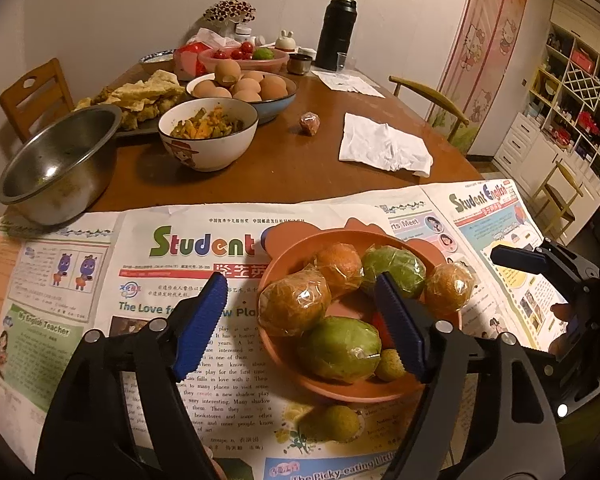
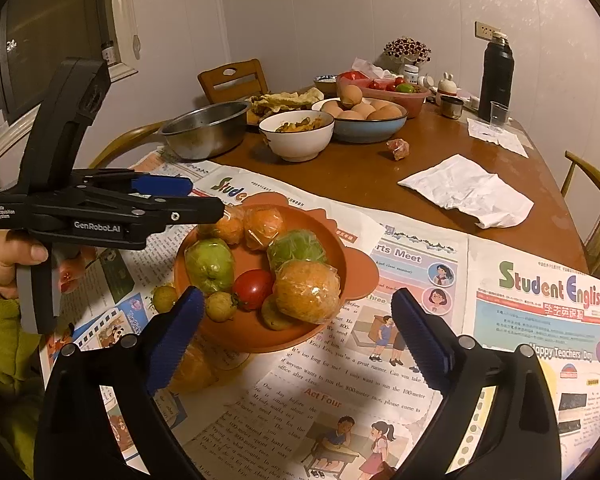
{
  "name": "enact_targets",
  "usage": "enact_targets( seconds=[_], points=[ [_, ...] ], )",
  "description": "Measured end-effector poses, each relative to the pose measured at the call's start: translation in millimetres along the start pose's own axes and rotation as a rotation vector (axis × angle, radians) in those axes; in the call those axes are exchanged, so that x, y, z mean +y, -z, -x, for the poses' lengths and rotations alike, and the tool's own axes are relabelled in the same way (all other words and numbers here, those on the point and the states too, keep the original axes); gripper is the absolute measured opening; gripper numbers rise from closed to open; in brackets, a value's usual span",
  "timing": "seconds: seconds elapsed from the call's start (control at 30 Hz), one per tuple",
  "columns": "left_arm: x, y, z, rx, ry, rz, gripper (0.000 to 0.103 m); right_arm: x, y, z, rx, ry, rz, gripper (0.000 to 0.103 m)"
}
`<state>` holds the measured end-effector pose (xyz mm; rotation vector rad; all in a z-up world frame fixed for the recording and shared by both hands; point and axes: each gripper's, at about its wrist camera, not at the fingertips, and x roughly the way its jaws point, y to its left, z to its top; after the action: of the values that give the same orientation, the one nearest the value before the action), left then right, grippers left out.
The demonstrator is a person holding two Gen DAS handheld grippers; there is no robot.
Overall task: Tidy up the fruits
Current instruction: 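Withdraw both open tools from the plate toward the remaining loose fruits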
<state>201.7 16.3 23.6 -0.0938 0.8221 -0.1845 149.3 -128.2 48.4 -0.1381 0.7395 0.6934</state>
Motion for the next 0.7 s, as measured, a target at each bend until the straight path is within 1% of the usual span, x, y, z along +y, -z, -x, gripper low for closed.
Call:
enact_targets(
  seconds=[0.37, 0.53, 0.7],
  points=[
    [0, 1, 14, -0.031, -0.014, 0.017, 0.088, 2, 1, 8, -0.017, 0.015, 0.004, 0.097],
    [1, 1, 20, -0.043, -0.017, 0.026, 0.093, 4, 1, 13, -0.027, 0.025, 0.003, 0.098],
    [2, 2, 26, -0.058, -0.011, 0.035, 0.093, 4, 1, 17, -0.032, 0.027, 0.003, 0.098]
  ],
)
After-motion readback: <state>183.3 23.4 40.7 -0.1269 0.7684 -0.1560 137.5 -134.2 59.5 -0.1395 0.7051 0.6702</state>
